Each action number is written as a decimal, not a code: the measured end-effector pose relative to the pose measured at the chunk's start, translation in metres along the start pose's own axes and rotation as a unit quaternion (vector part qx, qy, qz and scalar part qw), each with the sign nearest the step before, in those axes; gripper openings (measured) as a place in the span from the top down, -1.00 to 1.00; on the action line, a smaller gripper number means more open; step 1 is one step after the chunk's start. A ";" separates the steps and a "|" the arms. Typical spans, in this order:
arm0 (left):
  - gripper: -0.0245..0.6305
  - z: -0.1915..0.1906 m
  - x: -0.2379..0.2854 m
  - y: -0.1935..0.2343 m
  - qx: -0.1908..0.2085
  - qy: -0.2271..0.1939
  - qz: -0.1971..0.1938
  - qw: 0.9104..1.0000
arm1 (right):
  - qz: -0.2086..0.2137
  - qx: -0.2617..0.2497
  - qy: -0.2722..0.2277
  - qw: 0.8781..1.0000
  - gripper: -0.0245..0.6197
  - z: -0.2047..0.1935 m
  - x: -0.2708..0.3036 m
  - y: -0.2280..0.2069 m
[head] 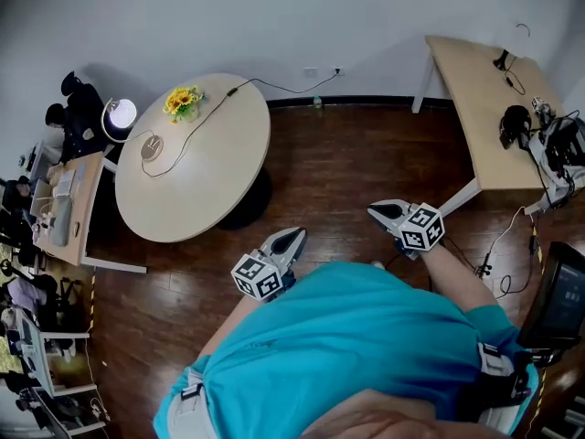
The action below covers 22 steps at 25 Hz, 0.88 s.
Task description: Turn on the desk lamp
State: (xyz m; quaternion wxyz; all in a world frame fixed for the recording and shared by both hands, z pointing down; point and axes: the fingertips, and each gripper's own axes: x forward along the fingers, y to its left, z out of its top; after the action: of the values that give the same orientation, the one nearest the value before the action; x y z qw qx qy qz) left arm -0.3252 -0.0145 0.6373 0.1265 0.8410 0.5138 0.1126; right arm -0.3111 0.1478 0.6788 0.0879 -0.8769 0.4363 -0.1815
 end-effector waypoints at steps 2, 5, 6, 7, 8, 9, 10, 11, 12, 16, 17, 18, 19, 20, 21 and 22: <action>0.87 -0.002 -0.047 0.002 0.004 0.004 -0.008 1.000 | -0.003 0.007 -0.010 1.000 0.92 -0.001 0.018 0.043; 0.87 0.002 -0.115 0.007 0.000 0.007 -0.014 1.000 | -0.006 0.017 -0.011 1.000 0.92 -0.003 0.041 0.114; 0.87 0.003 -0.134 0.004 -0.005 0.005 -0.015 1.000 | -0.006 0.012 -0.004 1.000 0.92 -0.007 0.044 0.138; 0.87 0.005 -0.148 -0.001 -0.009 0.000 -0.019 1.000 | -0.006 0.006 0.003 1.000 0.92 -0.009 0.044 0.156; 0.87 0.006 -0.156 -0.007 -0.012 -0.004 -0.026 1.000 | -0.009 0.003 0.006 1.000 0.92 -0.010 0.041 0.168; 0.87 0.007 -0.160 -0.012 -0.013 -0.006 -0.033 0.999 | -0.014 0.004 0.006 1.000 0.92 -0.009 0.036 0.174; 0.87 0.007 -0.163 -0.017 -0.013 -0.008 -0.039 0.999 | -0.021 0.008 0.004 1.000 0.92 -0.009 0.031 0.180; 0.87 0.006 -0.168 -0.024 -0.014 -0.009 -0.045 0.999 | -0.029 0.012 0.004 1.000 0.92 -0.011 0.026 0.188; 0.87 0.004 -0.176 -0.035 -0.014 -0.011 -0.050 0.999 | -0.034 0.013 0.004 0.999 0.92 -0.016 0.021 0.201; 0.87 -0.007 -0.214 -0.096 -0.008 -0.018 -0.071 0.997 | -0.038 -0.001 0.000 0.999 0.92 -0.040 -0.007 0.263; 0.87 -0.010 -0.221 -0.110 -0.003 -0.018 -0.074 0.997 | -0.039 -0.003 -0.003 0.999 0.92 -0.045 -0.016 0.274; 0.87 -0.014 -0.227 -0.124 0.002 -0.019 -0.075 0.997 | -0.039 -0.004 -0.006 0.999 0.92 -0.050 -0.026 0.285; 0.87 -0.019 -0.232 -0.138 0.008 -0.020 -0.075 0.997 | -0.038 -0.004 -0.009 0.999 0.92 -0.056 -0.037 0.295; 0.87 -0.024 -0.236 -0.153 0.012 -0.021 -0.073 0.997 | -0.037 -0.006 -0.013 0.999 0.92 -0.063 -0.048 0.306; 0.87 -0.031 -0.242 -0.167 0.014 -0.021 -0.070 0.997 | -0.035 -0.009 -0.016 0.999 0.92 -0.071 -0.058 0.318; 0.87 -0.041 -0.249 -0.182 0.015 -0.019 -0.066 0.997 | -0.033 -0.011 -0.020 0.999 0.92 -0.081 -0.068 0.331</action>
State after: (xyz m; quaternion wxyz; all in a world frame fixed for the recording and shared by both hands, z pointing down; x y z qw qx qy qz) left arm -0.6016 -0.1522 0.6010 0.1312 0.8089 0.5676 0.0801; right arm -0.6239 0.0024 0.6332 0.0811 -0.8953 0.4070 -0.1620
